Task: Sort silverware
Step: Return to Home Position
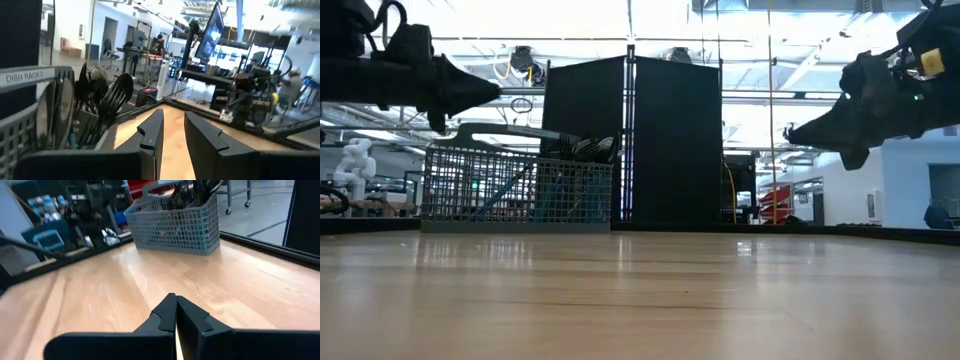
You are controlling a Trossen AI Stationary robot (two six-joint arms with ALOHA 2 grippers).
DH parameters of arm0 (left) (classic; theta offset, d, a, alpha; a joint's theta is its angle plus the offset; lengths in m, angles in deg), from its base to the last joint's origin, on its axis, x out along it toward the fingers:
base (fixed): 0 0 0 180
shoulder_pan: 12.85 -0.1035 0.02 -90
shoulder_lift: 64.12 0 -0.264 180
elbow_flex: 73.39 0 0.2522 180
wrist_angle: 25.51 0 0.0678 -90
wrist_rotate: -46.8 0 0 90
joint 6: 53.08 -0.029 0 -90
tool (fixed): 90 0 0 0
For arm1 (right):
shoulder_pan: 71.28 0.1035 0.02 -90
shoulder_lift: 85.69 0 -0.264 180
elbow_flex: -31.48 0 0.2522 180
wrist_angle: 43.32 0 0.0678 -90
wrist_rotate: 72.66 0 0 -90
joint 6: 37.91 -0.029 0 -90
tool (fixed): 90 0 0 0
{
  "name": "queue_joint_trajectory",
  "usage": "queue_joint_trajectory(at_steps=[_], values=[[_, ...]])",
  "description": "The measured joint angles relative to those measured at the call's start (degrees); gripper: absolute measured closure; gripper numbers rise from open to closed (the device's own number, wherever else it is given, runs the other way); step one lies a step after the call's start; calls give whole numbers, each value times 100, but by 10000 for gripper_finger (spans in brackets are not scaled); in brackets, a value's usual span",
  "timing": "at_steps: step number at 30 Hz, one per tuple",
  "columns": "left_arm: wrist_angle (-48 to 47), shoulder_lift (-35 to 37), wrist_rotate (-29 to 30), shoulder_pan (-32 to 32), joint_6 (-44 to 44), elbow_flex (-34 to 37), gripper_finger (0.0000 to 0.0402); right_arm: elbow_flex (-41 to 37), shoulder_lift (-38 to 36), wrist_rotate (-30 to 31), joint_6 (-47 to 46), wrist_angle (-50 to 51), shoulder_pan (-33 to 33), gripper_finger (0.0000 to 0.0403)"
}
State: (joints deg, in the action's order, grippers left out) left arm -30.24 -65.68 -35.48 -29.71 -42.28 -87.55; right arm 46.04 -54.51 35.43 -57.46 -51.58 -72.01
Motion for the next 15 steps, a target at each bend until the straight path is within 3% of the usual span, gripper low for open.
queue_joint_trajectory(at_steps=[6,15], values=[[-641,-1,3,0,-370,2,329,0,0,0,268,361,0,399],[-692,-17,-30,0,-377,4,329,0,0,-22,229,432,0,399]])
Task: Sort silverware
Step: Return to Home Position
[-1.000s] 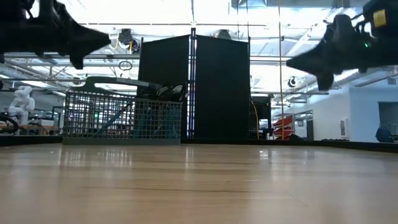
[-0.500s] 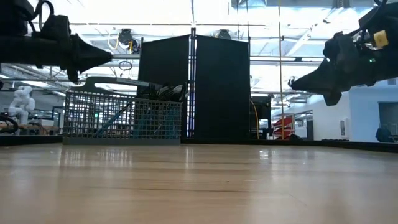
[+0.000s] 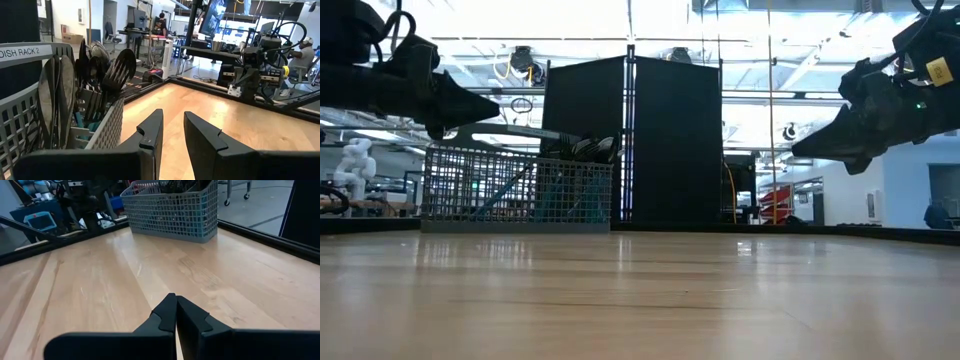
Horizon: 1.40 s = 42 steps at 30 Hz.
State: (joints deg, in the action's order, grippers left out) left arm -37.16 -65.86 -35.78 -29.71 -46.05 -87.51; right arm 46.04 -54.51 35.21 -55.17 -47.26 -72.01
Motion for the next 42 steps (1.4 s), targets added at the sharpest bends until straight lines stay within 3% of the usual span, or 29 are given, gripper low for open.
queue_joint_trajectory(at_steps=[22,25,28,36,42], values=[[-6,0,-15,0,0,4,329,2,-17,-21,-4,13,175,399],[11,0,-15,0,0,5,329,9,-249,-15,-4,426,143,399],[11,0,-15,0,-1,7,329,25,-577,-46,7,1500,158,399],[21,0,-19,0,0,7,329,28,-936,-466,-4,1535,160,399],[22,0,-28,2,0,9,329,26,-1728,-472,-4,1530,141,399]])
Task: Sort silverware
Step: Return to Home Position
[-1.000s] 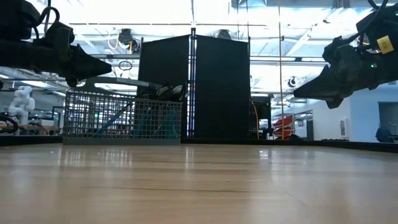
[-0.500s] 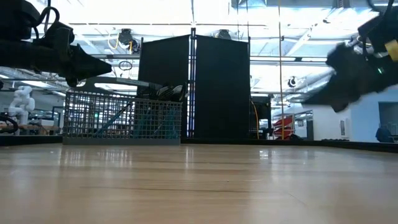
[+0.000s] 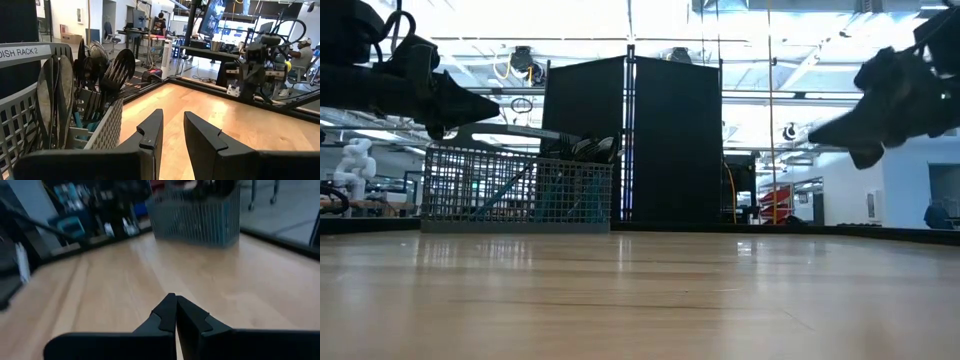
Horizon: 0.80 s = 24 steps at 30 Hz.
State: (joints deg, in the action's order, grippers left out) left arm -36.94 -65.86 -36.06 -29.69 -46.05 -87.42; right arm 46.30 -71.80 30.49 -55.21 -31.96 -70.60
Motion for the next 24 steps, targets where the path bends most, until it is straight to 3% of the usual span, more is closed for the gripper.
queue_joint_trajectory(at_steps=[13,24], values=[[9,0,-2,0,0,2,329,-4,-739,8,0,-19,-25,399],[11,0,-2,0,0,2,329,-9,-746,4,0,-20,-25,399]])
